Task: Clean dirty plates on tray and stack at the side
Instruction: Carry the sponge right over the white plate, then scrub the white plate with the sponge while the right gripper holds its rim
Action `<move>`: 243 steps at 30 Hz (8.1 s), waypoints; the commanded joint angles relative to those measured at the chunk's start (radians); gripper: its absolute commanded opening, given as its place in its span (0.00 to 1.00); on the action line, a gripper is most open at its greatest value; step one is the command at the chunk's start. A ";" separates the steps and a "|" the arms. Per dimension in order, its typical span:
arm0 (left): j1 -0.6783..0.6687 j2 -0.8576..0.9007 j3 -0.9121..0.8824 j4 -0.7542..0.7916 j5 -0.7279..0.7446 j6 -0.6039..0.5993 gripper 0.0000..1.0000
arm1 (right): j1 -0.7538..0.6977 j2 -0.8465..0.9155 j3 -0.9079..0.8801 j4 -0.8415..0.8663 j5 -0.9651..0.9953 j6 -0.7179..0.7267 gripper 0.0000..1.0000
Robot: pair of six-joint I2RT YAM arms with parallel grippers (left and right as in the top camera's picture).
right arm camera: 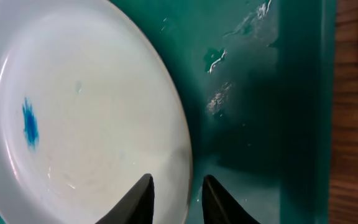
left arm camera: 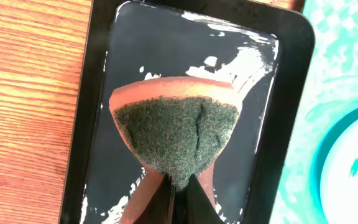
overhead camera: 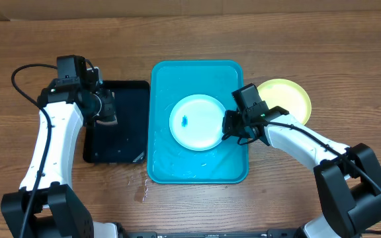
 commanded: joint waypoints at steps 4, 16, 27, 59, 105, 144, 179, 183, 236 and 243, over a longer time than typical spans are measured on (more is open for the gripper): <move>0.001 -0.020 0.023 -0.003 0.029 0.011 0.04 | 0.012 0.003 -0.006 -0.003 -0.026 0.001 0.29; 0.000 -0.019 0.023 -0.010 0.029 0.012 0.04 | 0.013 0.044 -0.006 0.038 0.023 0.128 0.11; -0.009 -0.019 0.023 0.056 0.037 0.020 0.04 | 0.052 0.044 -0.006 0.047 -0.050 0.124 0.26; -0.514 0.121 0.016 0.125 0.013 -0.148 0.04 | 0.052 0.045 -0.006 0.046 -0.050 0.125 0.31; -0.514 0.131 0.014 0.046 -0.027 -0.332 0.04 | 0.124 0.033 0.012 0.019 0.104 0.201 0.25; -0.522 0.359 -0.059 0.182 0.239 -0.176 0.04 | 0.135 0.033 0.016 0.037 0.161 0.172 0.04; -0.473 0.240 -0.084 0.151 0.083 -0.198 0.06 | 0.135 0.033 0.014 0.033 0.161 0.172 0.04; -0.477 0.269 -0.119 0.182 0.133 -0.202 0.07 | 0.135 0.033 0.014 0.033 0.161 0.172 0.04; -0.473 0.334 -0.118 0.206 0.304 -0.138 0.04 | 0.135 0.033 0.014 0.028 0.161 0.172 0.04; -0.470 0.332 -0.092 0.272 0.590 -0.138 0.04 | 0.135 0.033 0.014 0.029 0.161 0.172 0.04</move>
